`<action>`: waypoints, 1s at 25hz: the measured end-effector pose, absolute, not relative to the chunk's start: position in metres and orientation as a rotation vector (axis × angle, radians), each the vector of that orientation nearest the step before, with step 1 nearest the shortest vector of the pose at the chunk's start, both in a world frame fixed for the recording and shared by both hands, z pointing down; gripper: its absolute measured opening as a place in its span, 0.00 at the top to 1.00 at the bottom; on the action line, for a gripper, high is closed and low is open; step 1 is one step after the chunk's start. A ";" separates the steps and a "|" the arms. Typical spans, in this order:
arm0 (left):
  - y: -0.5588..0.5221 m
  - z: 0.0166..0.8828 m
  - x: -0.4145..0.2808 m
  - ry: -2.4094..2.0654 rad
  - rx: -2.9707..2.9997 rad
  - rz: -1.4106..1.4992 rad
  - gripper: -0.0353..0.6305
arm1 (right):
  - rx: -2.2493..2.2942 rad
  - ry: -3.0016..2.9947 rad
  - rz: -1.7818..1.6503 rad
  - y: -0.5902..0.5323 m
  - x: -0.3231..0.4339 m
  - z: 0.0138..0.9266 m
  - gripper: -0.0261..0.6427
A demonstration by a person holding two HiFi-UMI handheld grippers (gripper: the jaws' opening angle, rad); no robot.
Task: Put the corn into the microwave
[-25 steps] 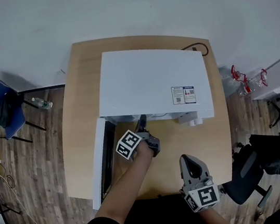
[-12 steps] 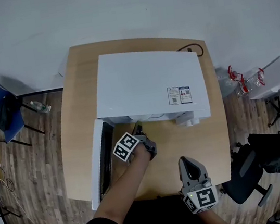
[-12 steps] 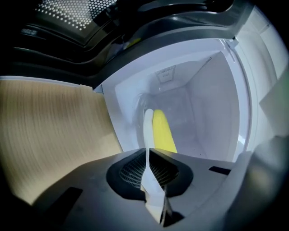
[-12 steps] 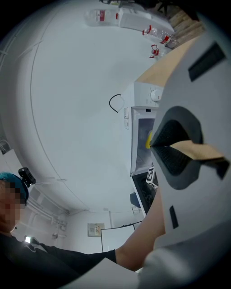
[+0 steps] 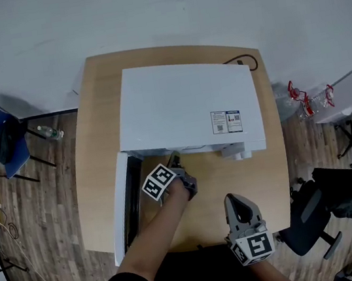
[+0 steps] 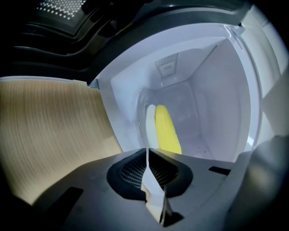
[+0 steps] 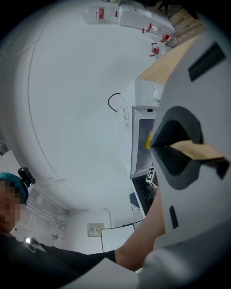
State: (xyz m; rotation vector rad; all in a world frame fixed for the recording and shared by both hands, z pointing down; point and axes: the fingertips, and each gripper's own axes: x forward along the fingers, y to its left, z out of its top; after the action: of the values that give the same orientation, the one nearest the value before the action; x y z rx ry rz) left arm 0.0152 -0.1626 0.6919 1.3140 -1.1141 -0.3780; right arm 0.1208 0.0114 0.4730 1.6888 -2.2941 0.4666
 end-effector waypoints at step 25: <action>-0.167 0.695 0.025 -1.070 1.266 -0.331 0.91 | 1.697 -2.272 0.486 0.006 0.117 0.478 0.87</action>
State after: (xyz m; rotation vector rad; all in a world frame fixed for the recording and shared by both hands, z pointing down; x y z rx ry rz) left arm 0.0250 -0.1674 0.6948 1.2656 -1.0704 -0.3307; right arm 0.1174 0.0064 0.4779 1.6975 -2.2716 0.4864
